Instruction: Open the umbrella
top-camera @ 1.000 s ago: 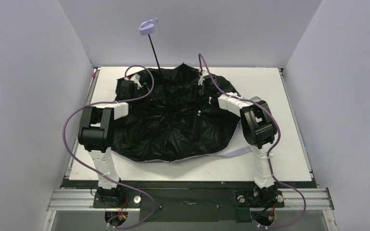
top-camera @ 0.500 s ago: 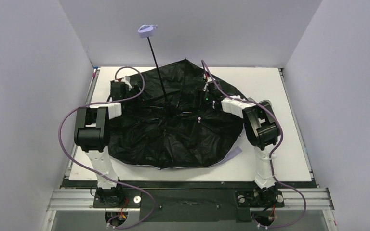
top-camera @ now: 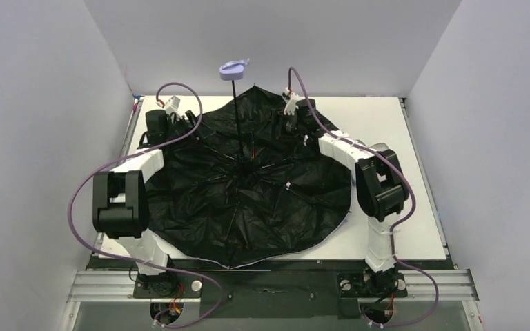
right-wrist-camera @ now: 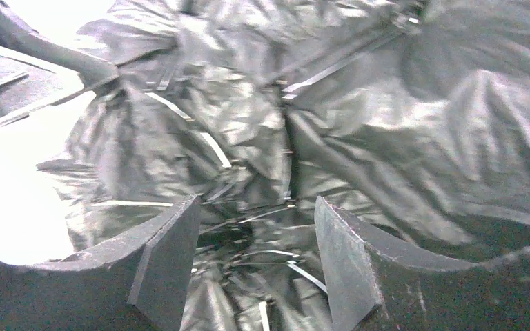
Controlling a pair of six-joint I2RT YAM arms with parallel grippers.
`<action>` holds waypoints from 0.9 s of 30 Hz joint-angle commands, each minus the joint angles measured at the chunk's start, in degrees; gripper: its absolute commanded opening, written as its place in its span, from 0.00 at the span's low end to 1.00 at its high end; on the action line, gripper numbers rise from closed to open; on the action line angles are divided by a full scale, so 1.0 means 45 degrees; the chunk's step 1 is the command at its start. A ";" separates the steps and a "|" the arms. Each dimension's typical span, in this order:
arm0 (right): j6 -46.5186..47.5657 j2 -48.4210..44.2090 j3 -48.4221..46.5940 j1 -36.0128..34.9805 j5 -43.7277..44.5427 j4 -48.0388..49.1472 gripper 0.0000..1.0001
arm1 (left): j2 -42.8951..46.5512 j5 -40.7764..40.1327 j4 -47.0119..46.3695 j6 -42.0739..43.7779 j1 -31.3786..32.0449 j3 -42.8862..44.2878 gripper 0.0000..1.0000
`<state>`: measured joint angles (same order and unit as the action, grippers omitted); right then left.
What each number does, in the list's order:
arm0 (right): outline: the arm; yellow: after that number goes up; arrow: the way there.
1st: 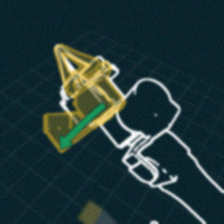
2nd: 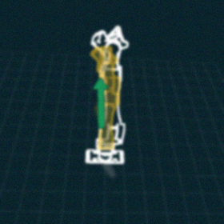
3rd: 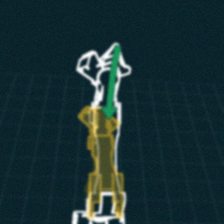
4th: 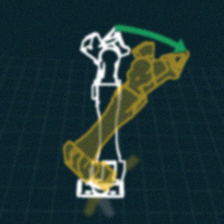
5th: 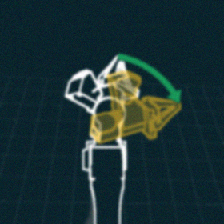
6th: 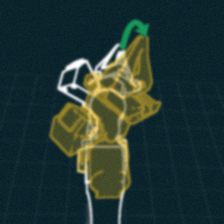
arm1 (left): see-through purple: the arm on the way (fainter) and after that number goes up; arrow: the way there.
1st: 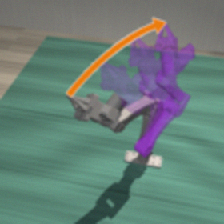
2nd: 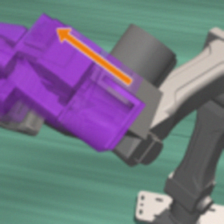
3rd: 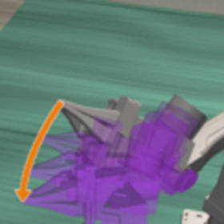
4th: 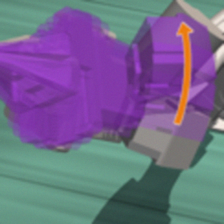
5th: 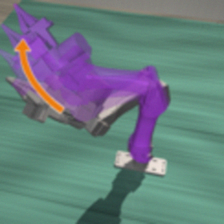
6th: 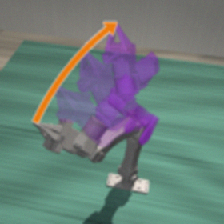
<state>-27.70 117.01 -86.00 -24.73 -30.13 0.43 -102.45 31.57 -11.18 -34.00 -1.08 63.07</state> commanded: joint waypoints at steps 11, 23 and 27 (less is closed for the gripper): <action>0.1842 -0.2277 0.2666 -0.0292 -0.1947 -0.3070 0.54 | 0.3578 0.0409 0.3295 0.0128 -0.0165 -0.4046 0.56; 0.6279 -0.1561 0.2338 0.0762 -0.1294 -0.5610 0.53 | 0.0921 0.0190 0.4283 0.1359 -0.1456 -0.2815 0.59; 0.5728 -0.3204 0.2471 0.0642 -0.1758 -0.4411 0.58 | 0.2110 0.1186 0.1962 0.1509 -0.1452 -0.2971 0.70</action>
<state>-3.97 111.66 -73.17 -20.97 -36.49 -23.03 -97.86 33.26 6.74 -30.02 -7.62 48.90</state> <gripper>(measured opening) 0.551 0.651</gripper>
